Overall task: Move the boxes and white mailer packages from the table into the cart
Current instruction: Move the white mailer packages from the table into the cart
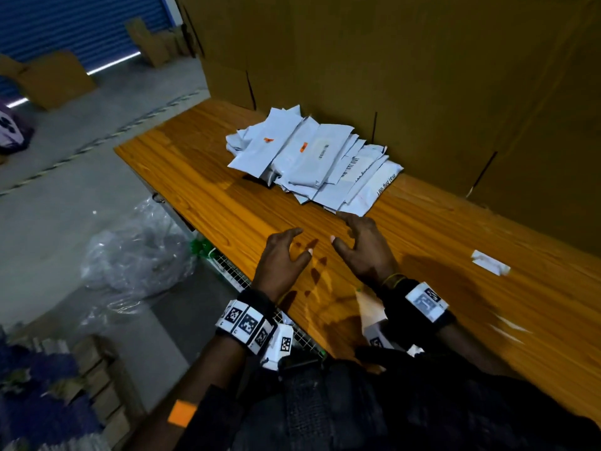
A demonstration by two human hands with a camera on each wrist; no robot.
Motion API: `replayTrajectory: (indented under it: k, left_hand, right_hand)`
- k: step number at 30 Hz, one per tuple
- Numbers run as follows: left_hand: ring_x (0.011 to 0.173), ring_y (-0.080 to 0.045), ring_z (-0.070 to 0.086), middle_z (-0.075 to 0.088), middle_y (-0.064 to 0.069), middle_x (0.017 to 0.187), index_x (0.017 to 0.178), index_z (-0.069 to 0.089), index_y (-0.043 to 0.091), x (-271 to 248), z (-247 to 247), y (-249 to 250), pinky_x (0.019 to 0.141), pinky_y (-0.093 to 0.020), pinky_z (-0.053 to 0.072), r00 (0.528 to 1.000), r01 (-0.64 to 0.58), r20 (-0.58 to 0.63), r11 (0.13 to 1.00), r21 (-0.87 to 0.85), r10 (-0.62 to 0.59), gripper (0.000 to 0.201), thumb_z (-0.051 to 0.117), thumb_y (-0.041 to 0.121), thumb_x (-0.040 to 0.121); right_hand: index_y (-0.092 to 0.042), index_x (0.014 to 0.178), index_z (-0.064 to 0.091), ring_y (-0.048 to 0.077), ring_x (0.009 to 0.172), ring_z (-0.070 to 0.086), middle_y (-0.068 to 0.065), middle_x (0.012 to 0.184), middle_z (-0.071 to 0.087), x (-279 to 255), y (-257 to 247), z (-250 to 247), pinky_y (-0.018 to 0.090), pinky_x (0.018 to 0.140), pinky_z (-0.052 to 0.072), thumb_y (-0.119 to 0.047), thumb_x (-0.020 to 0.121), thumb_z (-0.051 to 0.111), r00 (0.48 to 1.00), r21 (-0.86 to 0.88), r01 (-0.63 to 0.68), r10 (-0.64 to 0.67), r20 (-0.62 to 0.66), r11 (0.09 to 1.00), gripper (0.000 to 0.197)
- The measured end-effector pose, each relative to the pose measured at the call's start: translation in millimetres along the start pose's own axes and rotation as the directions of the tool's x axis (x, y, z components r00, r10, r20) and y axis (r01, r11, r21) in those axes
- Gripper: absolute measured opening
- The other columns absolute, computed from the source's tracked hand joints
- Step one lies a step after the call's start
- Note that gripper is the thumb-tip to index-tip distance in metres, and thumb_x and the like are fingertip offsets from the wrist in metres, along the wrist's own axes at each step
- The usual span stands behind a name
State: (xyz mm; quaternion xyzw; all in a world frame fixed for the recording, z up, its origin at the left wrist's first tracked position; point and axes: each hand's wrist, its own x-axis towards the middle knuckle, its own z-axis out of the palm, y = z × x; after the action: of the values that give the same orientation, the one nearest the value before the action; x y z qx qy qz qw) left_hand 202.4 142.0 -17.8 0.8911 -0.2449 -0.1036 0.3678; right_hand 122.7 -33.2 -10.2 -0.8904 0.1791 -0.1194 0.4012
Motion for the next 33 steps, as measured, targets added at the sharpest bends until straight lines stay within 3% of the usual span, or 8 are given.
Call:
replayTrajectory:
  k: [4,8,12,15,22,27,30,33]
  left_hand:
    - [0.135,-0.025,0.037,0.032,-0.009,0.149,0.148,0.032,0.033,60.5,-19.9,-16.9,0.101,-0.032,0.038,0.999,0.02,0.029,1.0,0.002,-0.02,0.061,0.059,0.041,0.094]
    - [0.14,-0.03,0.029,0.027,-0.014,0.152,0.152,0.023,0.031,121.7,-40.4,-30.1,0.111,-0.04,0.034,0.999,-0.01,0.033,1.0,0.005,0.01,0.069,0.059,0.041,0.093]
    - [0.146,-0.031,0.018,0.02,-0.018,0.155,0.153,0.019,0.03,188.8,-55.4,-43.2,0.117,-0.045,0.028,0.999,-0.043,0.015,0.999,0.017,0.043,0.075,0.061,0.04,0.092]
    - [0.147,-0.033,0.017,0.018,-0.019,0.155,0.152,0.021,0.032,231.4,-62.9,-51.1,0.116,-0.047,0.029,0.999,-0.041,0.027,0.999,0.021,0.041,0.073,0.06,0.042,0.091]
    - [0.149,-0.037,0.003,-0.001,-0.018,0.161,0.153,0.012,0.037,315.2,-70.4,-55.3,0.118,-0.055,0.016,0.99,0.013,0.129,0.963,0.268,-0.049,0.071,0.052,0.046,0.095]
    - [0.147,-0.042,-0.005,-0.012,-0.015,0.161,0.152,0.009,0.044,355.7,-70.3,-58.8,0.115,-0.062,0.005,0.976,0.031,0.18,0.9,0.434,-0.12,0.07,0.048,0.055,0.094]
    - [0.146,-0.048,-0.001,-0.012,-0.014,0.161,0.15,0.008,0.05,369.3,-70.3,-63.7,0.114,-0.064,0.006,0.97,0.055,0.188,0.898,0.437,-0.152,0.07,0.048,0.059,0.093]
    - [0.141,-0.05,0.017,-0.003,-0.019,0.16,0.149,0.009,0.053,377.9,-72.3,-68.4,0.113,-0.063,0.016,0.967,0.048,0.209,0.911,0.411,-0.145,0.072,0.051,0.058,0.091]
  right_hand:
    - [-0.024,0.142,0.042,0.027,0.125,0.047,0.013,0.139,0.042,59.3,-14.3,19.6,0.036,0.104,0.041,-0.033,0.091,0.06,0.997,-0.035,-0.02,0.017,-0.076,0.999,0.055]
    - [-0.029,0.146,0.035,0.033,0.138,0.033,0.012,0.152,0.029,116.6,-28.7,40.0,0.047,0.109,0.036,-0.039,0.092,0.058,0.992,-0.102,-0.085,0.075,-0.099,0.991,0.06]
    - [-0.033,0.151,0.026,0.028,0.148,0.011,0.011,0.161,0.01,174.8,-44.2,62.9,0.048,0.115,0.022,-0.043,0.094,0.054,0.988,-0.223,-0.143,0.124,-0.096,0.964,0.064]
    - [-0.033,0.152,0.022,0.03,0.149,0.004,0.01,0.162,0.004,214.2,-51.6,80.1,0.05,0.118,0.016,-0.047,0.095,0.051,0.974,-0.304,-0.228,0.211,-0.086,0.925,0.066]
    - [-0.031,0.151,0.018,0.045,0.146,-0.001,0.017,0.161,-0.001,277.1,-41.3,109.9,0.065,0.113,0.013,-0.057,0.091,0.048,0.941,-0.449,-0.338,0.305,-0.146,0.827,0.072]
    - [-0.03,0.15,0.02,0.05,0.144,-0.006,0.017,0.161,-0.006,296.4,-29.6,120.1,0.069,0.111,0.008,-0.065,0.087,0.049,0.912,-0.517,-0.404,0.379,-0.159,0.754,0.077]
    - [-0.028,0.147,0.024,0.05,0.144,-0.007,0.018,0.16,-0.005,302.8,-29.3,123.7,0.069,0.111,0.008,-0.063,0.086,0.052,0.896,-0.49,-0.439,0.41,-0.173,0.753,0.076]
    - [-0.028,0.147,0.022,0.046,0.145,-0.002,0.017,0.16,0.001,308.5,-31.4,120.8,0.067,0.112,0.014,-0.05,0.085,0.062,0.878,-0.415,-0.479,0.429,-0.213,0.774,0.078]
